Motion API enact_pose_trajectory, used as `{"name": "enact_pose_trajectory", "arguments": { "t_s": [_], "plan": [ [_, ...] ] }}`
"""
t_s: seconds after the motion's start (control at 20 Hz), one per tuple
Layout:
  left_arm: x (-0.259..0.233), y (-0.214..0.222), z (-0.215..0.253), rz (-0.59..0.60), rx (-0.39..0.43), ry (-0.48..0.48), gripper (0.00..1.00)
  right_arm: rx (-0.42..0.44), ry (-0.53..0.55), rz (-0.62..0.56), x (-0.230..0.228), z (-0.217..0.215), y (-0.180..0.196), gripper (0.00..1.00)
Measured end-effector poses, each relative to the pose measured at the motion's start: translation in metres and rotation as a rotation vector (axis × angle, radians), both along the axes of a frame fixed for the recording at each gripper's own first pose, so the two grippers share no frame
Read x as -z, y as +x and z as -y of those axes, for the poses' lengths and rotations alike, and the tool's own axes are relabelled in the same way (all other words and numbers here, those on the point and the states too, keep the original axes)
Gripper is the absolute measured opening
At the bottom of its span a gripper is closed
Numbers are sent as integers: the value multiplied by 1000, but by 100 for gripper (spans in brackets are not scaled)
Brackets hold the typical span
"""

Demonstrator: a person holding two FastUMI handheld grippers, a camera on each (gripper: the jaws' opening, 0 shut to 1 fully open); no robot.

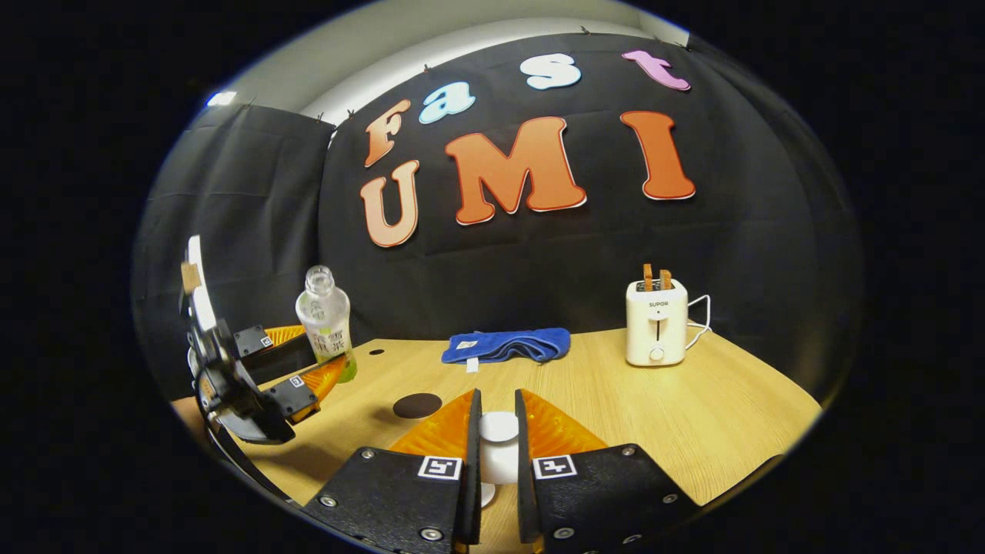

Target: Open the teacup lid with one hand, grasp the water bottle and pour water into the teacup with the other hand; after pouring, place the water bottle on the coaster and then close the teacup lid.

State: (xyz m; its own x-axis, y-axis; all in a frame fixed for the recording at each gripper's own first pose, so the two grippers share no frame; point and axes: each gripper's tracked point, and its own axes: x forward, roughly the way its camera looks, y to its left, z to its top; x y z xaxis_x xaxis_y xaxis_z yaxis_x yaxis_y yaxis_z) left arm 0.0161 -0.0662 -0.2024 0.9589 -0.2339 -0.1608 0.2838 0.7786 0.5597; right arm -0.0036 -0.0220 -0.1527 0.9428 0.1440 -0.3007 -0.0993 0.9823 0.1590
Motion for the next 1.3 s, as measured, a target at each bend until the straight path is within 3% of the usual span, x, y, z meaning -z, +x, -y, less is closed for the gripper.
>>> {"name": "enact_pose_trajectory", "arguments": {
  "t_s": [0.1, 0.2, 0.25, 0.35, 0.6, 0.95, 1.3],
  "plan": [
    [-14, 6, -4, -5, -27, -134, 64, -15, -5, 6, -3, -9, 3, 19],
    [-14, 15, -3, -37, -42, -268, 60, -34, -7, 12, -4, -17, 4, 19],
    [-13, 13, -2, -55, -47, -327, 64, -38, -12, 13, -4, -18, 6, 19],
    [-11, 15, -2, -80, -62, -419, 60, -38, -21, 16, -6, -20, 6, 19],
    [-6, 16, 9, -196, -99, -652, 64, -32, -36, 27, -11, -16, 6, 19],
    [42, 31, 21, -338, -150, -720, 64, -29, -48, 28, -8, -14, 5, 19],
    [99, 38, 27, -427, -170, -625, 64, -41, -52, 15, -1, -15, 7, 19]
  ]
}}
